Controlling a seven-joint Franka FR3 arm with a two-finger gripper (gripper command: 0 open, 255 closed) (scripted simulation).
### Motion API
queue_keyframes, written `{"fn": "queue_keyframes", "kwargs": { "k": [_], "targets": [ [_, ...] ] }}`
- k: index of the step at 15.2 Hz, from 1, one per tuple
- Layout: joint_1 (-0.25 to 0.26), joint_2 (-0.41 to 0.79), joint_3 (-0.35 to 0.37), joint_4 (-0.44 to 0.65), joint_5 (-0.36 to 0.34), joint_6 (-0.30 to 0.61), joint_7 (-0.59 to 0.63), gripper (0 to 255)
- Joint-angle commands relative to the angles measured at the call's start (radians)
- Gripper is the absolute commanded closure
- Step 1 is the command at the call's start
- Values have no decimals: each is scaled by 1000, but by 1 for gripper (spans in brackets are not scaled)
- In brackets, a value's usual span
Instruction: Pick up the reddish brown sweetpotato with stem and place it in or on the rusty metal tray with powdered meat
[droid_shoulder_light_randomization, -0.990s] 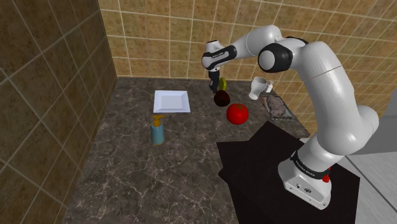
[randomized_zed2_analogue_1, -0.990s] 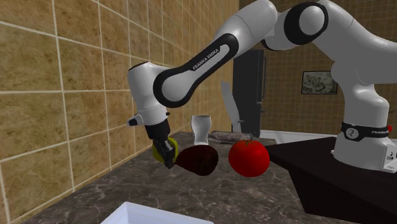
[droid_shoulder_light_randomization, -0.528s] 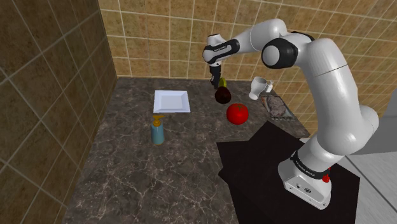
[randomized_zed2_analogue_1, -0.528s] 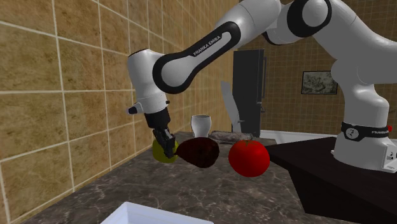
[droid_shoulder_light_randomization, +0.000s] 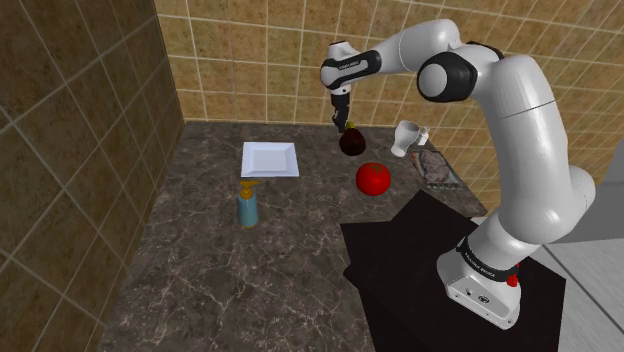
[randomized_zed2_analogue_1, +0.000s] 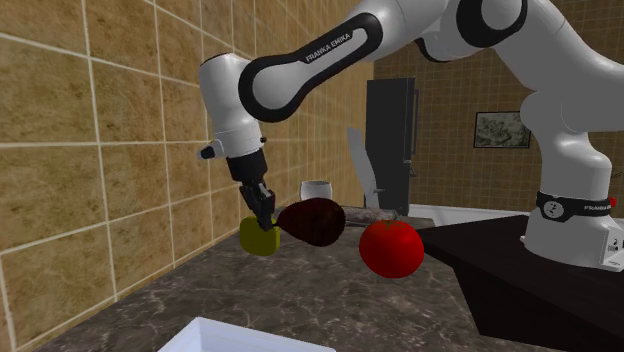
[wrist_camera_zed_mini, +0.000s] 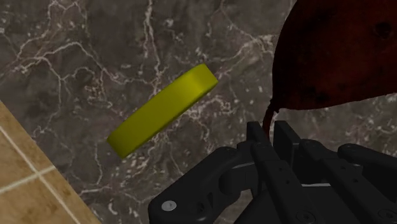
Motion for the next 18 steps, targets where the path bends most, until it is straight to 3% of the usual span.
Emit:
{"fn": "queue_keyframes", "kwargs": {
  "k": [1, 6, 11, 18],
  "targets": [
    [0, -9, 0, 14, 0, -23, -3, 255],
    [1, -36, -2, 25, -1, -61, -7, 255],
    [-52, -156, -25, -197, -16, 52, -73, 255],
    [-133, -267, -66, -408, -37, 171, -175, 255]
  ]
}}
